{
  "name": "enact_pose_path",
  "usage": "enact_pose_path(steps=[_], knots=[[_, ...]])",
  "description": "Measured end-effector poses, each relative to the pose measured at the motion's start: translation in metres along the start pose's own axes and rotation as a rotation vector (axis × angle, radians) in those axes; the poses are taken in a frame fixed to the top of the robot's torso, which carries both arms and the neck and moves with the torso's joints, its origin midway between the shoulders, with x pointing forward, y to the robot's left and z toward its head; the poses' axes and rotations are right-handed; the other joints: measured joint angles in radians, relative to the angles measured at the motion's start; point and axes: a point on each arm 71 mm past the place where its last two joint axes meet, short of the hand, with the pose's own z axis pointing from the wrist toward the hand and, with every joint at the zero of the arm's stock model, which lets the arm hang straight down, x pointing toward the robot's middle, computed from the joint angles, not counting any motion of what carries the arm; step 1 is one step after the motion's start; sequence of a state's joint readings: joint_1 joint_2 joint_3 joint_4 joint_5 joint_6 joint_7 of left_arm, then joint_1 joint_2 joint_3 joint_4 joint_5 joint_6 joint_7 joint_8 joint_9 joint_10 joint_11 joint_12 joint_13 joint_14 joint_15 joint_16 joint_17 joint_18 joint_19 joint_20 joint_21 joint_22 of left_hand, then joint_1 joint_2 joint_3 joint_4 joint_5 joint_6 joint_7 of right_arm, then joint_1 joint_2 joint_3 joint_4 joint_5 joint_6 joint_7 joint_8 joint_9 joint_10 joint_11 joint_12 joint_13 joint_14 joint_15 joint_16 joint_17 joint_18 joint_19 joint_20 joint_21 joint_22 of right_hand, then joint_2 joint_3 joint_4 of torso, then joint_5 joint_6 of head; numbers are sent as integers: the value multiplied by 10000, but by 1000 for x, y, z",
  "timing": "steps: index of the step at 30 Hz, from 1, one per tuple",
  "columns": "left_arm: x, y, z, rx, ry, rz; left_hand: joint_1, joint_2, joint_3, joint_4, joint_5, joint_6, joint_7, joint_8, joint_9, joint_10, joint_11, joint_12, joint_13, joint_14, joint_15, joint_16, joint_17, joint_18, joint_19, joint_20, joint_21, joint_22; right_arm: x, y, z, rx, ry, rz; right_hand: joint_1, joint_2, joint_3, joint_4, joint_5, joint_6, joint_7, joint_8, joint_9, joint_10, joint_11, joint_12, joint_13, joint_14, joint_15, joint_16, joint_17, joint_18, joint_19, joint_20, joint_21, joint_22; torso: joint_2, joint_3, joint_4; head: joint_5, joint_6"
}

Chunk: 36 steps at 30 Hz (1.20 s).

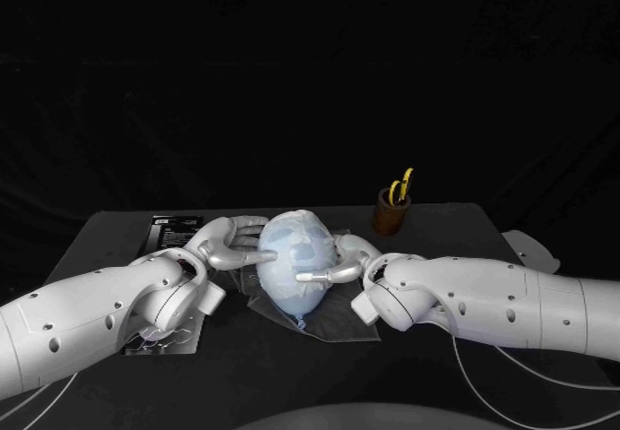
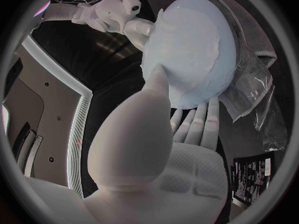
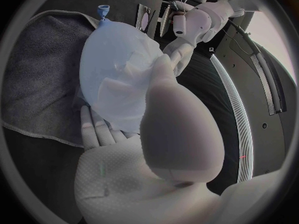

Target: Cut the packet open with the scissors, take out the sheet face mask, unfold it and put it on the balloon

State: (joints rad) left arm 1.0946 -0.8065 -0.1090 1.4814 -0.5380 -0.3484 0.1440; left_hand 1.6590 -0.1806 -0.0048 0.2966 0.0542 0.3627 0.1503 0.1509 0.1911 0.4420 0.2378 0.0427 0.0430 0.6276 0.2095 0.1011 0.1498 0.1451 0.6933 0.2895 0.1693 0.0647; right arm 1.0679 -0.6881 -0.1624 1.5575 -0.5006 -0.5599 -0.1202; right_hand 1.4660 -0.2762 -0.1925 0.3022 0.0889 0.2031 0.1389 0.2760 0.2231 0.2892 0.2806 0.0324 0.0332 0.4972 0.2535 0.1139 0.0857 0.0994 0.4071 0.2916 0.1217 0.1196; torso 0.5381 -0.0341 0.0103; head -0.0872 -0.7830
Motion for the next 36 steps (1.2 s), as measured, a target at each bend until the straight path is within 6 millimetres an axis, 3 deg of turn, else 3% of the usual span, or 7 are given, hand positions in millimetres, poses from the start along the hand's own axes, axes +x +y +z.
enact_pose_path(steps=[9, 12, 15, 17, 22, 24, 36], knots=[[0, 0, 0, 8, -12, -65, -80, -80, 26, 27, 0, 0, 0, -1, 12, 0, 0, 0, -1, -162, 141, -25, -68, 0, -258, 23, -81, -43, -3, -4, -1, -106, -55, 61, -3, -2, -135, 9, -42, -365, -59, 182, 51, -43, 65, 3, 4, -1574, 152, -595, -309, -3, -638, 2, -230, -225, 2, 18, -27, 99, -25], [1, -1, 0, 13, -4, -79, -129, -128, 8, 14, 0, 70, -3, 45, 33, 0, 0, 0, 0, -456, 161, -123, -125, 0, -548, 44, -205, -61, -5, -5, -2, -160, -41, 62, -96, -96, -309, -2, -42, -594, -78, 224, 42, 203, 56, 64, 66, -2339, 270, -807, -445, -166, -1153, 1, -425, -368, 2, 24, -38, 127, -32], [0, -1, 0, 11, -4, -89, -175, -175, -99, 23, 1, 71, -1, 45, 33, 0, 0, 0, 0, -667, 208, -218, -176, -22, -911, 35, -357, -99, -8, -7, -5, -191, -28, 60, -108, -107, -309, -2, -42, -754, -70, 287, 38, 195, 55, 79, 75, -2352, 285, -807, -445, -166, -1282, 18, -455, -421, 2, 31, -43, 144, -35], [0, -1, 0, 10, -1, -97, -254, -254, -234, 25, 1, 71, -1, 45, 33, 0, 0, 0, 0, -951, 241, -324, -238, -276, -1407, 28, -540, -160, -11, -8, -7, -209, -28, 52, -107, -106, -343, 25, -41, -915, -87, 297, 30, 70, 76, 92, 92, -2351, 285, -807, -444, -165, -1440, 1, -522, -453, 2, 32, -44, 148, -35], [1, -1, 0, 22, 19, -108, -318, -565, -655, 43, 1, 71, -1, 45, 33, 0, 0, 0, 0, -1386, 264, -462, -361, -458, -2353, 24, -840, -196, -17, -11, -13, -312, -31, 38, -187, -186, -533, 2, 22, -1378, -125, 301, -35, -197, 161, 119, 85, -2422, 356, -807, -434, -167, -1583, 1, -569, -499, 0, 31, -43, 160, -23], [0, -1, 0, 34, 26, -109, -390, -655, -868, 52, 1, 71, -1, 45, 33, -44, -44, 0, 0, -1632, 241, -513, -415, -687, -2760, 37, -964, -223, -20, -12, -16, -368, -53, 21, -187, -186, -555, 11, 22, -1457, -144, 303, -35, -284, 146, 119, 86, -2510, 376, -807, -433, -168, -1619, 31, -583, -514, -2, 32, -42, 162, -16], [-5, 1, -3, 177, -16, -86, -762, -1168, -1938, 61, 1, -121, -5, 40, -45, -464, -343, 0, -18, -3046, 544, -637, -730, -705, -4280, 89, -1329, -320, -35, -13, -26, -834, -309, -110, -253, -252, -820, 39, 23, -1694, -158, 449, 13, -571, 179, 119, 71, -2778, 394, -807, -433, -169, -1847, 55, -637, -573, -4, 19, -27, 160, 48]])
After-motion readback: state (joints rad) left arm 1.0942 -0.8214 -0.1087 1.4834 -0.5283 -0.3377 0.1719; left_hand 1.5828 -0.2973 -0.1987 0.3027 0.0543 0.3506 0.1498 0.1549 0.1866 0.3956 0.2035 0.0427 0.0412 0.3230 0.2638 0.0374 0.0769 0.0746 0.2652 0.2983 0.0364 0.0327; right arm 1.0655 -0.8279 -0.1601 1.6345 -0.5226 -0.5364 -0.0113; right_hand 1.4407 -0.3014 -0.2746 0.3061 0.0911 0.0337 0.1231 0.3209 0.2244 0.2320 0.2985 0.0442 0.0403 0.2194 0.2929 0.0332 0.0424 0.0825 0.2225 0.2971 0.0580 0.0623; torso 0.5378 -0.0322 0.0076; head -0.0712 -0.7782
